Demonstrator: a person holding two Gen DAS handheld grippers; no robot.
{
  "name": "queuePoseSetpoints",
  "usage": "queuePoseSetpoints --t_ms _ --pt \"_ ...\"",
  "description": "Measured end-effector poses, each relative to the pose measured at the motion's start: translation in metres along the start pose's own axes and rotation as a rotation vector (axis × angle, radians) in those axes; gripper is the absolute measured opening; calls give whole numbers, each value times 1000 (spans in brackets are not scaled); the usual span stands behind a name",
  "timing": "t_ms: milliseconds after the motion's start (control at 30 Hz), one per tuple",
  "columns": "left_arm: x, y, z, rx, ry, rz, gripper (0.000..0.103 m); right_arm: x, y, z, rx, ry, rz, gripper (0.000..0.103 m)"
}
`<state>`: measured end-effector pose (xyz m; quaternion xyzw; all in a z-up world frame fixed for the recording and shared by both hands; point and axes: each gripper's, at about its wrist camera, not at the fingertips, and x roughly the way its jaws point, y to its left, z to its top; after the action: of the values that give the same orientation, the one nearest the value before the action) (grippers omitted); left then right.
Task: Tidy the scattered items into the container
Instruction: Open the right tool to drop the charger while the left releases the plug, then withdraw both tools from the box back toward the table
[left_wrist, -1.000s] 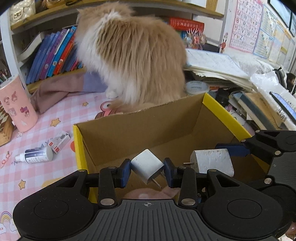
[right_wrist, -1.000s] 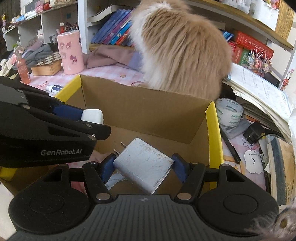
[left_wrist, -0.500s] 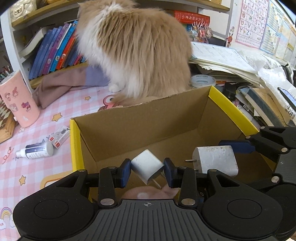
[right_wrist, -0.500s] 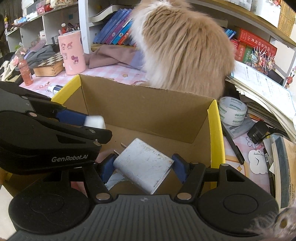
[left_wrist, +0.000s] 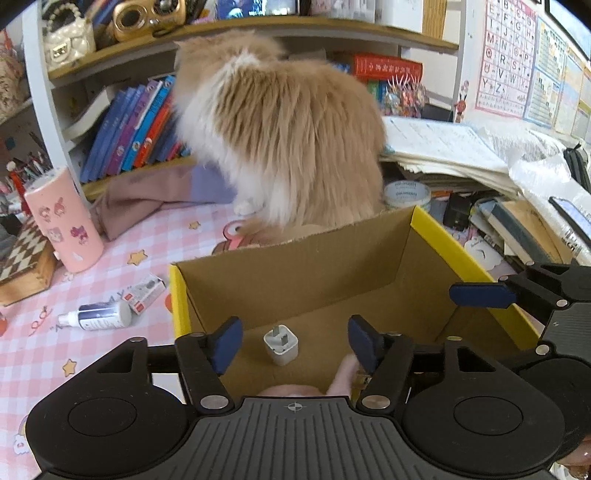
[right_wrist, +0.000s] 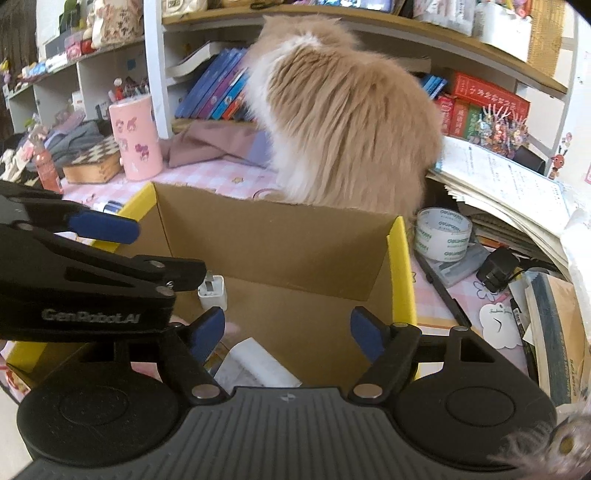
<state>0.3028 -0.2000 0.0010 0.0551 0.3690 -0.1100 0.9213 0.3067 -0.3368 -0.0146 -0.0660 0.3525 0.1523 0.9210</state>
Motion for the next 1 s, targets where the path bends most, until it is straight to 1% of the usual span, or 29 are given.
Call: queuePoseSetpoints --t_ms 367,567,800,1000 --pt "-26 -9 -3 2 -56 14 73 -23 -11 -6 70 -44 -14 75" --pt "-39 -5 -7 -9 -79 27 75 -35 -14 -11 101 -68 -35 74" --pt "-54 2 -21 -22 -91 14 76 -47 -6 -22 114 -67 -78 74" --pt "-71 15 -37 -48 -105 -6 76 -64 10 -31 122 -81 -125 74"
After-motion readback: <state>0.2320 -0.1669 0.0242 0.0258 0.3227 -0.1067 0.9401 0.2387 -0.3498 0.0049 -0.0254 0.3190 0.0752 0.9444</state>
